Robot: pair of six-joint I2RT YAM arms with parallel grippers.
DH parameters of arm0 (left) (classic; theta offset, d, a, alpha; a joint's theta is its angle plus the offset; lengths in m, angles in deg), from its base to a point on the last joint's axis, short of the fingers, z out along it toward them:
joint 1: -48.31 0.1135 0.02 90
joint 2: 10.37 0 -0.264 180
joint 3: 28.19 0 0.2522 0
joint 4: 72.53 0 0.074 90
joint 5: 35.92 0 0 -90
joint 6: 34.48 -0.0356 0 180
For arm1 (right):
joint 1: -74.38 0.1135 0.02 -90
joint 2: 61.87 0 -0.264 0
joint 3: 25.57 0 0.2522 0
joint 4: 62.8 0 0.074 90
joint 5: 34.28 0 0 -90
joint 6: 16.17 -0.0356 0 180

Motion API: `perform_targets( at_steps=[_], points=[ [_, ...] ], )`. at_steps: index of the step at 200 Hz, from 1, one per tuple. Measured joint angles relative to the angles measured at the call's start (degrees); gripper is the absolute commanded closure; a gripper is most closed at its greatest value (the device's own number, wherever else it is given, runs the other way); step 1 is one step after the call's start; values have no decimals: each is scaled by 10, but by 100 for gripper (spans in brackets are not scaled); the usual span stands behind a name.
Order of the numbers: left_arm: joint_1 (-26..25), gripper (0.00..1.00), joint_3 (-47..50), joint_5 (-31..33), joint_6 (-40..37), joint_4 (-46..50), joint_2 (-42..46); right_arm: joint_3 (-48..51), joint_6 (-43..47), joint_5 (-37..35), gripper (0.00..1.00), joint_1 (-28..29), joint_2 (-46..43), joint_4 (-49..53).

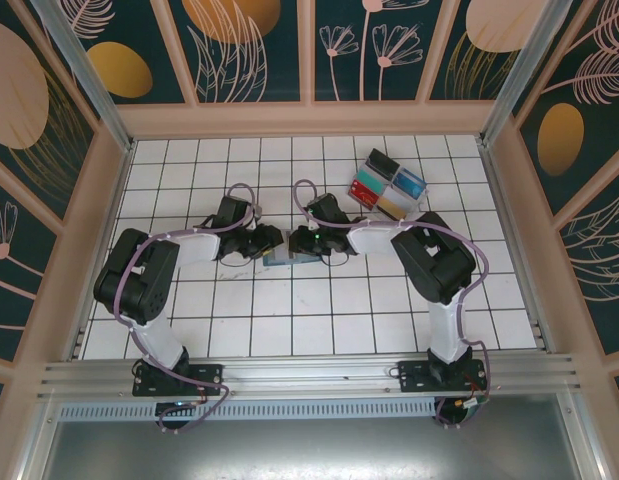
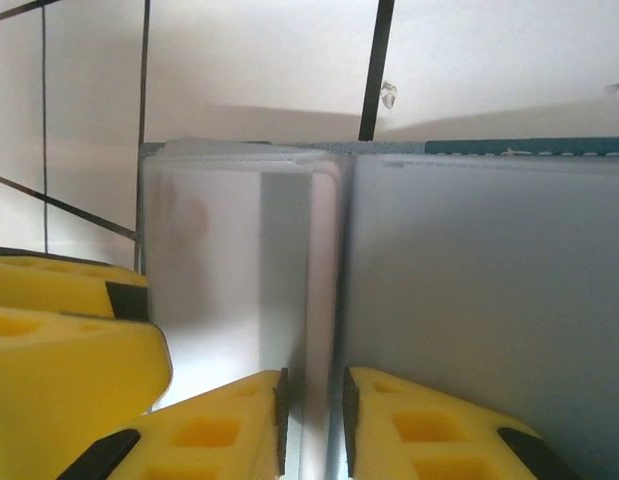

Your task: Take the credit cards out of the card holder

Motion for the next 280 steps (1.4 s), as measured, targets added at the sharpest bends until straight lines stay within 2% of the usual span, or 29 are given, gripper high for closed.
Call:
perform_targets(
  at_steps=[31,78,120,136,157,189,242,280],
  points=[
    [-3,70,0,-11,-3,-2,0,12,-6,17,75,-6,-3,-19],
    [-5,92,0,8,-16,10,1,35,-12,19,73,-10,-27,-13],
    [-7,94,-13,49,-46,56,25,78,-29,16,71,-23,-106,-9],
    [-7,88,-20,67,-61,86,36,91,-35,11,71,-28,-141,-12],
    [-7,71,-31,71,-76,106,40,102,-36,-2,71,-33,-177,-18],
    [-8,54,-32,30,-67,87,39,113,-38,-21,71,-38,-202,-21],
    [-32,44,-34,-55,-17,-21,-2,123,-38,-44,71,-48,-217,-20],
    [-40,42,-35,-74,3,-52,-14,123,-38,-49,71,-50,-229,-21]
  ],
)
